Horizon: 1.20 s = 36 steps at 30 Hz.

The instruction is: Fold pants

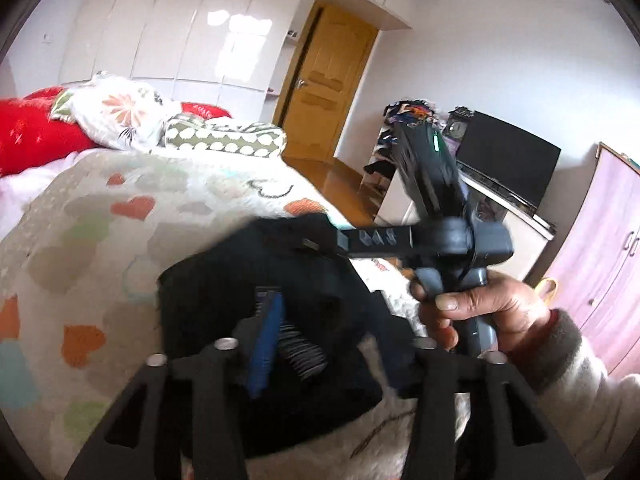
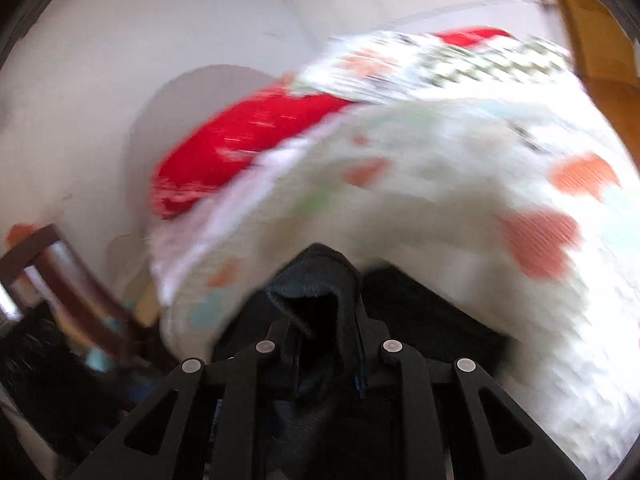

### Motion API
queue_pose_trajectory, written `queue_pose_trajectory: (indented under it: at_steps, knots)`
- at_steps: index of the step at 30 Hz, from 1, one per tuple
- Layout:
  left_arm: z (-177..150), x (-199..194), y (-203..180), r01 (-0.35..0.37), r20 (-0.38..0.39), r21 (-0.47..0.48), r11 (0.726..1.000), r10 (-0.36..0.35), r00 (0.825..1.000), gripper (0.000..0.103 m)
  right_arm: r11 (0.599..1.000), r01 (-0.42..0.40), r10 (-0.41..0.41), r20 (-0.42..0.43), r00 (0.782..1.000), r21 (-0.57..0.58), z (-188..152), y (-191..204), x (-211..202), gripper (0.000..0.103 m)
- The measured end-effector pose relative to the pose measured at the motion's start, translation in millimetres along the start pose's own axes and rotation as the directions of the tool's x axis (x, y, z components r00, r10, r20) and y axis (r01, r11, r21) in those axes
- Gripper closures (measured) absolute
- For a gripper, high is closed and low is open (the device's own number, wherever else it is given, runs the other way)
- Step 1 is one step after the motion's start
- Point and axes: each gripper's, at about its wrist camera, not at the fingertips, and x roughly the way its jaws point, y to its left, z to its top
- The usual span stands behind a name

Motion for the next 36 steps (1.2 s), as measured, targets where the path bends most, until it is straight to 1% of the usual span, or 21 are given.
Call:
queue_pose_trajectory:
  at_steps: [1, 3, 4, 6, 7, 8, 9, 15, 17, 20, 21, 22, 23, 24, 25, 26, 28, 31, 33, 34, 36]
  knots:
    - [-1.4, -1.3, 4.2, -0.028, -0.001, 0.004, 1.000, 0.028, 1.000, 0.052, 0.999, 0.035, -0.035, -0.020, 0.999, 0.031, -7.7, -14.0, 2.6, 0.079]
    - [-3.8, -0.6, 21.5, -0.108, -0.048, -0.014, 0.994, 0.108, 0.993, 0.051, 0.987, 0.099, -0.090, -0.079, 0.993, 0.127, -22.3, -41.8, 10.5, 0.070]
    - [-3.8, -0.6, 28.3, -0.132, -0.061, -0.031, 0.991, 0.130, 0.990, 0.051, 0.980, 0.102, -0.088, -0.085, 0.992, 0.170, -28.1, -50.6, 8.8, 0.059]
    - [-1.3, -0.9, 41.5, -0.192, -0.075, -0.057, 0.980, 0.188, 0.979, 0.051, 0.975, 0.064, -0.058, -0.037, 0.998, 0.212, -34.0, -59.1, -6.9, 0.057]
    - [2.2, 1.0, 43.9, -0.233, -0.089, -0.060, 0.971, 0.227, 0.970, 0.051, 0.974, 0.059, -0.057, -0.013, 0.998, 0.220, -36.0, -60.3, -14.6, 0.053]
    - [4.5, 2.8, 45.0, -0.254, -0.099, -0.062, 0.965, 0.248, 0.964, 0.051, 0.971, 0.057, -0.062, 0.014, 0.998, 0.231, -37.8, -61.3, -26.0, 0.047]
    - [6.6, 4.0, 42.4, -0.265, -0.103, -0.065, 0.962, 0.258, 0.961, 0.051, 0.971, 0.059, -0.068, 0.029, 0.997, 0.233, -38.1, -60.6, -32.0, 0.047]
    - [12.5, 29.3, 15.2, -0.273, -0.117, -0.020, 0.962, 0.269, 0.956, 0.051, 0.990, 0.066, -0.069, 0.015, 0.998, 0.128, -53.3, -22.5, -42.9, 0.047]
    - [8.7, 40.1, 28.4, -0.270, -0.135, -0.020, 0.963, 0.265, 0.955, 0.050, 0.991, 0.093, -0.091, -0.027, 0.995, 0.098, -64.4, -11.7, -33.1, 0.048]
    - [6.1, 71.4, 36.2, -0.241, -0.201, -0.004, 0.971, 0.235, 0.951, 0.048, 0.993, 0.103, -0.096, -0.108, 0.989, 0.053, -82.9, -5.6, -7.1, 0.056]
    - [2.2, 81.8, 32.5, -0.222, -0.233, 0.000, 0.975, 0.216, 0.948, 0.048, 0.993, 0.114, -0.110, -0.106, 0.988, 0.030, -85.6, -2.3, -4.2, 0.056]
    - [2.5, 89.4, 33.6, -0.220, -0.249, 0.005, 0.976, 0.214, 0.945, 0.047, 0.993, 0.122, -0.121, -0.092, 0.988, -0.003, -87.5, 2.0, -4.9, 0.059]
    - [1.8, 92.7, 28.1, -0.239, -0.248, 0.034, 0.971, 0.239, 0.939, 0.046, 0.994, 0.107, -0.108, -0.082, 0.991, -0.020, -87.9, 4.6, -10.4, 0.069]
    - [3.3, 91.4, 22.8, -0.237, -0.236, 0.056, 0.970, 0.244, 0.941, 0.046, 0.996, 0.086, -0.087, -0.073, 0.993, -0.017, -88.6, 4.3, -17.8, 0.075]
    - [6.4, 89.7, 21.6, -0.212, -0.230, 0.054, 0.976, 0.218, 0.948, 0.041, 0.997, 0.073, -0.073, -0.056, 0.996, -0.012, -88.9, 2.9, -26.3, 0.082]
    - [7.2, 87.6, 21.2, -0.190, -0.224, 0.042, 0.981, 0.194, 0.955, 0.036, 0.997, 0.071, -0.072, -0.043, 0.996, -0.007, -91.2, 1.1, -37.6, 0.084]
    - [5.4, 90.7, 24.7, -0.176, -0.224, 0.021, 0.984, 0.176, 0.959, 0.033, 0.994, 0.112, -0.112, -0.060, 0.992, -0.019, -97.4, -2.6, -43.8, 0.084]
    - [-2.7, 100.9, 25.7, -0.205, -0.251, 0.059, 0.977, 0.214, 0.944, 0.033, 0.987, 0.160, -0.159, -0.096, 0.983, 0.008, -104.4, -17.1, -35.3, 0.084]
    - [-0.7, 100.1, 24.2, -0.208, -0.247, 0.069, 0.976, 0.219, 0.944, 0.033, 0.972, 0.232, -0.228, -0.098, 0.969, 0.026, -105.3, -24.7, -35.9, 0.079]
    - [1.2, 96.3, 24.5, -0.198, -0.249, 0.063, 0.978, 0.208, 0.946, 0.033, 0.966, 0.255, -0.251, -0.094, 0.963, 0.034, -102.8, -25.9, -37.4, 0.079]
    - [5.2, 90.3, 27.2, -0.184, -0.253, 0.042, 0.982, 0.188, 0.949, 0.033, 0.966, 0.249, -0.246, -0.054, 0.968, 0.062, -96.6, -27.2, -49.4, 0.076]
